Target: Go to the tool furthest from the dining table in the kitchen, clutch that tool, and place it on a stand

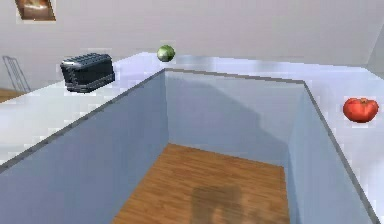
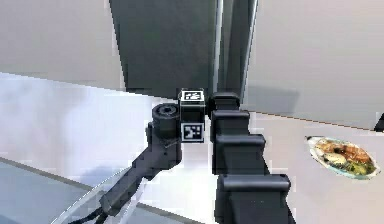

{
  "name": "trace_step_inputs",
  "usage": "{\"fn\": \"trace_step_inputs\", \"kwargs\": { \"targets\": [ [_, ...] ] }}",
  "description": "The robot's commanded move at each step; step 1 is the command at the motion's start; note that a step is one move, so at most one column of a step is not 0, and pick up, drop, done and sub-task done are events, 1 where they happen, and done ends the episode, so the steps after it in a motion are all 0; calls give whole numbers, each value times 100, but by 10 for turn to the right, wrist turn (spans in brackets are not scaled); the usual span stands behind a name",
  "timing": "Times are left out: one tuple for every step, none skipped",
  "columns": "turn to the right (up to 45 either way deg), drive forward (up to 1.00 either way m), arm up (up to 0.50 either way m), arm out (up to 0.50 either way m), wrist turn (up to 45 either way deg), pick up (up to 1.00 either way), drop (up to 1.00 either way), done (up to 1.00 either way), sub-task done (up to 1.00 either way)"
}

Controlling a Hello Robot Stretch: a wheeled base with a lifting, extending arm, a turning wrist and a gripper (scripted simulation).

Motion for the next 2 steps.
{"fn": "trace_step_inputs", "kwargs": {
  "targets": [
    [0,0,0,-14,0,0,0,0,0],
    [-450,0,0,0,0,0,0,0,0]
  ]
}}
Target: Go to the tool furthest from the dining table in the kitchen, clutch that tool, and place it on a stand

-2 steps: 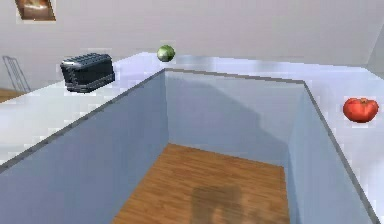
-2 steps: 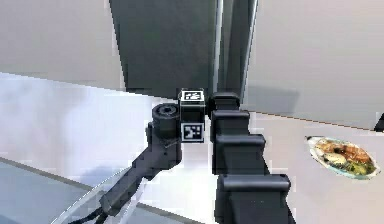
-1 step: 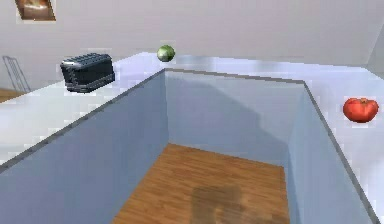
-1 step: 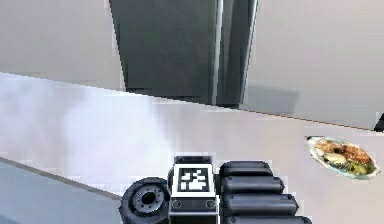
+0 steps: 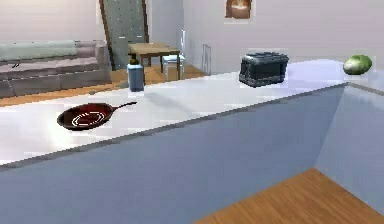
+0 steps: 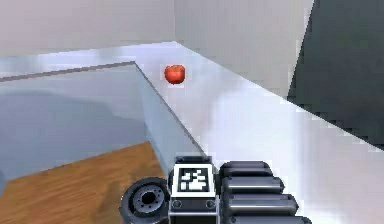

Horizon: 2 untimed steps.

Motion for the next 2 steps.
{"fn": "trace_step_inputs", "kwargs": {
  "targets": [
    [-240,0,0,0,0,0,0,0,0],
    [0,10,0,0,0,0,0,0,0]
  ]
}}
